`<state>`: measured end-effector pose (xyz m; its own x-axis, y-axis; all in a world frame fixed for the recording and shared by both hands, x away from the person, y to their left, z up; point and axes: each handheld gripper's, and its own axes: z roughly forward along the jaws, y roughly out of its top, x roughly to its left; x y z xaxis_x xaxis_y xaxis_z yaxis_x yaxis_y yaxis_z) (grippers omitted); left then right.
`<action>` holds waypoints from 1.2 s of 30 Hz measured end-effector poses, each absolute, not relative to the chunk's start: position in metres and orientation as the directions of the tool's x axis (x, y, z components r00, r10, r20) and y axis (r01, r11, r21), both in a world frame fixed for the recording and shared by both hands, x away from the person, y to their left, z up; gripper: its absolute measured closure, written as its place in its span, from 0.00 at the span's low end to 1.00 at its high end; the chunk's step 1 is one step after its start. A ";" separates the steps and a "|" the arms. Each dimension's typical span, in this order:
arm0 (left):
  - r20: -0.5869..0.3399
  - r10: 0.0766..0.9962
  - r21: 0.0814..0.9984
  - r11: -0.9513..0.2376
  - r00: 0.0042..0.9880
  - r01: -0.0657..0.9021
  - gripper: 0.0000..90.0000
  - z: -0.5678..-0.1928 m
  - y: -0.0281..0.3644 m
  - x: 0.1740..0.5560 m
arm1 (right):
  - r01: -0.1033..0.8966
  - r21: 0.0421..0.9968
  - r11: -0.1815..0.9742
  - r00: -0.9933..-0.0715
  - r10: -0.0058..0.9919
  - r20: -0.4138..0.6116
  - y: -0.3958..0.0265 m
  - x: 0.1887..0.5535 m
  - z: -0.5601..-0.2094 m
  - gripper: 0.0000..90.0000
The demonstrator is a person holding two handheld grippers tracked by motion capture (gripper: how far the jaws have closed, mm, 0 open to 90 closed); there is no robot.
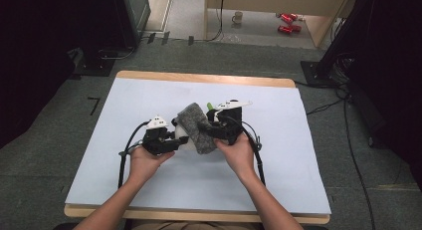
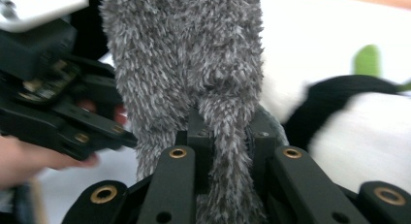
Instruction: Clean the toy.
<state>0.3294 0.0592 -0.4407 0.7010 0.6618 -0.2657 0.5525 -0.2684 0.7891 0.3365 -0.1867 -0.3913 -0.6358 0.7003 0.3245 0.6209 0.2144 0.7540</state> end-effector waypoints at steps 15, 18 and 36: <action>-0.312 0.624 0.784 -0.256 0.716 0.565 0.67 -0.444 0.067 0.341 | 0.631 0.753 0.185 -0.581 0.756 0.301 -0.222 0.342 -0.379 0.88; -0.321 0.624 0.782 -0.250 0.712 0.571 0.67 -0.444 0.068 0.343 | 0.632 0.758 0.163 -0.564 0.767 0.305 -0.233 0.343 -0.376 0.88; -0.326 0.621 0.781 -0.248 0.713 0.573 0.66 -0.445 0.069 0.345 | 0.649 0.760 0.043 -0.458 0.819 0.345 -0.282 0.348 -0.377 0.88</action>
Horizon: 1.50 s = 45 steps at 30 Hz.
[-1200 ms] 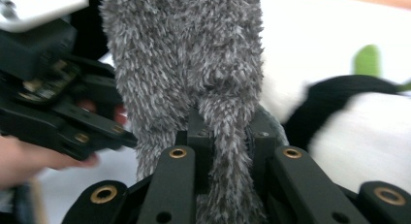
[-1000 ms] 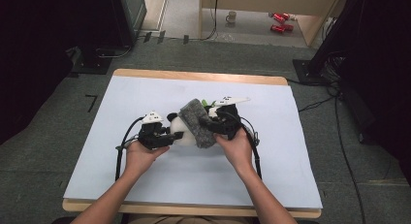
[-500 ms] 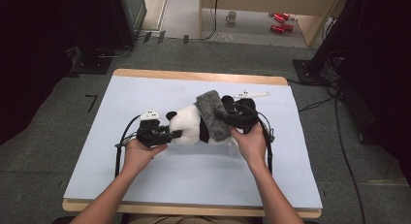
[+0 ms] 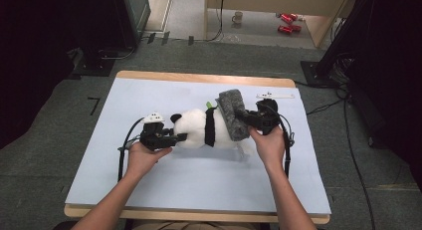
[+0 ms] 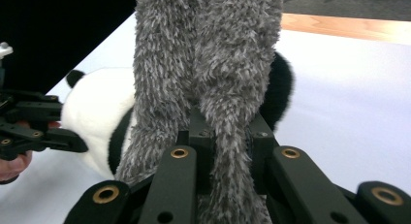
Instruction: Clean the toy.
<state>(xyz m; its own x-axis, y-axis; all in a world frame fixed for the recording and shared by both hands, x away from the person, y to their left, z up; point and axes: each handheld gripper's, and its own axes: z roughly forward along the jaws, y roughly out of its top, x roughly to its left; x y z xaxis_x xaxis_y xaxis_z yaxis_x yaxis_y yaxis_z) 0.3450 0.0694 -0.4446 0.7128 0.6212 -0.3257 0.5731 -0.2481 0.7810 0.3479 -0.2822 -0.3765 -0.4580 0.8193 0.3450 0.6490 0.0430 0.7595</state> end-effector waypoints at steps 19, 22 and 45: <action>-0.342 0.630 0.793 -0.205 0.697 0.574 0.65 -0.451 0.070 0.341 | 0.632 0.773 0.056 -0.579 0.697 0.422 -0.244 0.333 -0.348 0.89; -0.346 0.637 0.796 -0.190 0.689 0.575 0.64 -0.451 0.070 0.340 | 0.633 0.770 0.078 -0.603 0.674 0.428 -0.229 0.333 -0.349 0.88; -0.283 0.654 0.807 -0.233 0.702 0.543 0.64 -0.449 0.068 0.341 | 0.617 0.748 0.244 -0.627 0.727 0.280 -0.184 0.345 -0.389 0.87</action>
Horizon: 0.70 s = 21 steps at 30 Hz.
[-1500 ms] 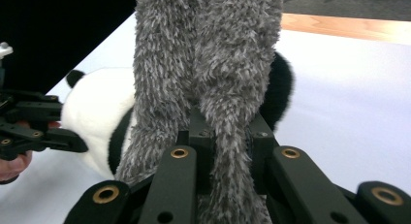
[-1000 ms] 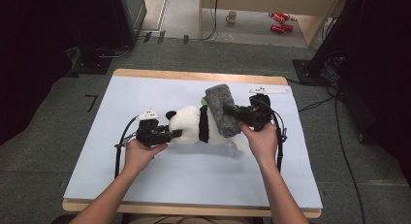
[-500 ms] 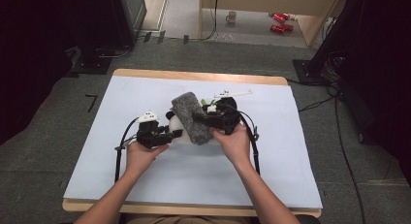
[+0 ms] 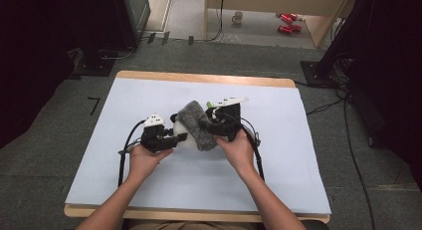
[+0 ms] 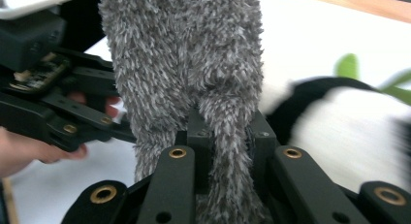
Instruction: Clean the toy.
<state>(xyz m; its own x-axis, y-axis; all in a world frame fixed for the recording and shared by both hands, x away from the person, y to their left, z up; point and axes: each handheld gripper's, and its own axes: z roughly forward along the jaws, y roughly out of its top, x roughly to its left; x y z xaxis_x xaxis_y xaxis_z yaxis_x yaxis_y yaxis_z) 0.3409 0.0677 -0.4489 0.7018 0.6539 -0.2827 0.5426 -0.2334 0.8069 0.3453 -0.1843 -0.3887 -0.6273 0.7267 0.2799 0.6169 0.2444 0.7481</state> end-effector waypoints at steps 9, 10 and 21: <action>-0.296 0.630 0.792 -0.258 0.718 0.554 0.64 -0.447 0.071 0.353 | 0.628 0.759 0.171 -0.573 0.761 0.303 -0.224 0.344 -0.379 0.88; -0.301 0.631 0.791 -0.253 0.715 0.557 0.64 -0.447 0.071 0.354 | 0.628 0.761 0.162 -0.566 0.767 0.303 -0.228 0.343 -0.378 0.88; -0.324 0.621 0.784 -0.246 0.713 0.570 0.64 -0.446 0.071 0.362 | 0.644 0.763 0.062 -0.465 0.823 0.326 -0.274 0.341 -0.378 0.88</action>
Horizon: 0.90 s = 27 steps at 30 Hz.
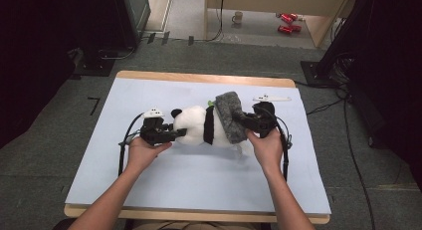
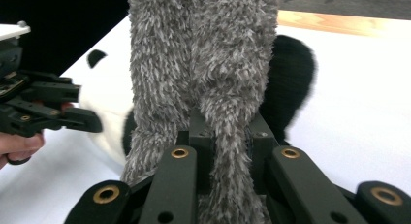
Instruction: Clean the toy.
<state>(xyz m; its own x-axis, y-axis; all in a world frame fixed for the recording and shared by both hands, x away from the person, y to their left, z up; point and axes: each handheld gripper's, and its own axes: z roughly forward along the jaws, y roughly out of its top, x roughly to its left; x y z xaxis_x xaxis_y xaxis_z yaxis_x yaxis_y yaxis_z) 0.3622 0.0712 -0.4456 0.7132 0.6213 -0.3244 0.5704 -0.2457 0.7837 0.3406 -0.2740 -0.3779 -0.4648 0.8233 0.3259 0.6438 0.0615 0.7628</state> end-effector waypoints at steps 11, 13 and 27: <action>-0.328 0.617 0.783 -0.246 0.715 0.571 0.63 -0.446 0.073 0.363 | 0.669 0.744 0.009 -0.394 0.852 0.345 -0.299 0.342 -0.385 0.88; -0.324 0.618 0.785 -0.248 0.716 0.568 0.63 -0.446 0.072 0.362 | 0.670 0.742 0.002 -0.385 0.856 0.345 -0.303 0.341 -0.383 0.88; -0.318 0.611 0.794 -0.246 0.725 0.556 0.62 -0.447 0.073 0.361 | 0.627 0.770 0.119 -0.575 0.738 0.353 -0.247 0.326 -0.359 0.88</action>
